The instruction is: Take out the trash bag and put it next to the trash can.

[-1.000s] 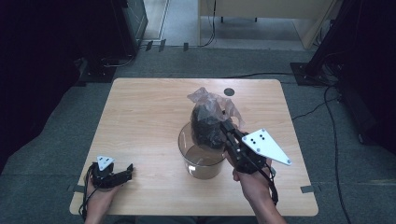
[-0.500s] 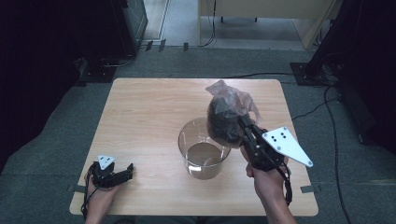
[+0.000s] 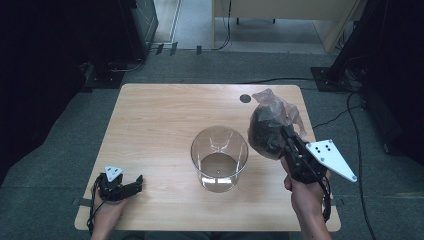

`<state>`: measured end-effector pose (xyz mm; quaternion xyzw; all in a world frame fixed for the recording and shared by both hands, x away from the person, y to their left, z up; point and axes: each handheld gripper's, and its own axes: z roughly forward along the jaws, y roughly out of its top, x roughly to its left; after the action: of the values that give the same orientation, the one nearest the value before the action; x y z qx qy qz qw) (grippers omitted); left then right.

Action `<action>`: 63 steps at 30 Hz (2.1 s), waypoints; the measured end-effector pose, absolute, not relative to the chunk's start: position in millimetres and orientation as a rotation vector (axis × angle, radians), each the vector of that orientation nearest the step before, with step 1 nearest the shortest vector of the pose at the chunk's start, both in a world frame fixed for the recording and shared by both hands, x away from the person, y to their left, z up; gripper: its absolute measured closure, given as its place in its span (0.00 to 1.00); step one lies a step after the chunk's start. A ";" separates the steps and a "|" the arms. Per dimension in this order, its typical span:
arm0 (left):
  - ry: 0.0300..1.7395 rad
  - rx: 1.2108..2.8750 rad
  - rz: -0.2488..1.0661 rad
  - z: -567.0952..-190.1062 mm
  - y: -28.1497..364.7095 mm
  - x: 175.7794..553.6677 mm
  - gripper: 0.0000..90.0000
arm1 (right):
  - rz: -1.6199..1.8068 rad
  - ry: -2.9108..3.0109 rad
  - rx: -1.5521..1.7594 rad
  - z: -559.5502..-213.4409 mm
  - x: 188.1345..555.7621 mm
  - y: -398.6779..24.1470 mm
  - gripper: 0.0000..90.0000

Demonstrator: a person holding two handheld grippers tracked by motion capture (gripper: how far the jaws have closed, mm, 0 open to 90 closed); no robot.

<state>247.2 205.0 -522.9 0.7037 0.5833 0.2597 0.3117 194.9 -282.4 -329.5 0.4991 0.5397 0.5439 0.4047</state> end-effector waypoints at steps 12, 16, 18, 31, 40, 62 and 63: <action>1.538 1.858 0.684 -522.9 205.1 247.1 0.12 | 1.299 1.387 1.367 -372.5 217.4 -297.5 1.00; 1.537 1.858 0.684 -522.9 205.1 247.1 0.12 | 1.285 1.405 1.391 -386.5 225.1 -297.1 1.00; 1.537 1.858 0.684 -522.9 205.1 247.1 0.12 | 1.281 1.412 1.404 -394.0 229.7 -296.9 1.00; 1.528 1.865 0.680 -522.8 205.2 247.5 0.12 | 1.272 1.462 1.452 -429.8 256.9 -283.7 1.00; 1.524 1.869 0.678 -522.7 205.4 247.9 0.12 | 1.292 1.497 1.454 -436.9 258.5 -281.7 0.91; 1.522 1.870 0.677 -522.7 205.4 248.0 0.12 | 1.357 1.518 1.450 -427.8 233.8 -304.9 0.16; 1.522 1.870 0.677 -522.7 205.4 248.0 0.12 | 1.356 1.520 1.449 -428.6 232.0 -306.9 0.16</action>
<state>248.0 205.4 -522.7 0.7092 0.5771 0.2568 0.3131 232.0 -306.9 -428.6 0.5501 0.5769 0.5149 0.3154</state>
